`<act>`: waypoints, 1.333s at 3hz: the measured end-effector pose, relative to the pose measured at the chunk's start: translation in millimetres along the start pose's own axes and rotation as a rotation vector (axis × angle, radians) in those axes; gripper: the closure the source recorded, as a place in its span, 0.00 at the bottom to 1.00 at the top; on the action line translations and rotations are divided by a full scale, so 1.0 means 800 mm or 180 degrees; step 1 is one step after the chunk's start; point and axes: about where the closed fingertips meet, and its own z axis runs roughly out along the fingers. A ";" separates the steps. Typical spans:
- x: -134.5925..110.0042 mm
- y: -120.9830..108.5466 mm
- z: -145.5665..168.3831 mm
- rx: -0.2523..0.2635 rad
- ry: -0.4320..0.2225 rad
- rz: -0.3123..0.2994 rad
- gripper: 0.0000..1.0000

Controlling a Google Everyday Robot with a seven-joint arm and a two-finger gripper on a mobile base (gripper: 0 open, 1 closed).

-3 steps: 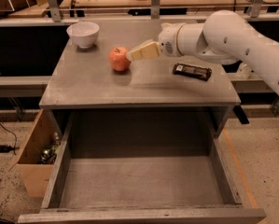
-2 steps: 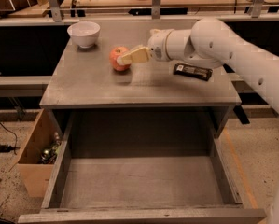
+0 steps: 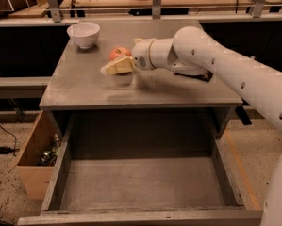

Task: Place apple into top drawer

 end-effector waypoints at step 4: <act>0.009 0.034 0.030 -0.0166 0.0030 -0.0005 0.99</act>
Offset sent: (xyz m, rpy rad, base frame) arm -0.0088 0.0196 -0.0127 -0.0046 0.0136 0.0323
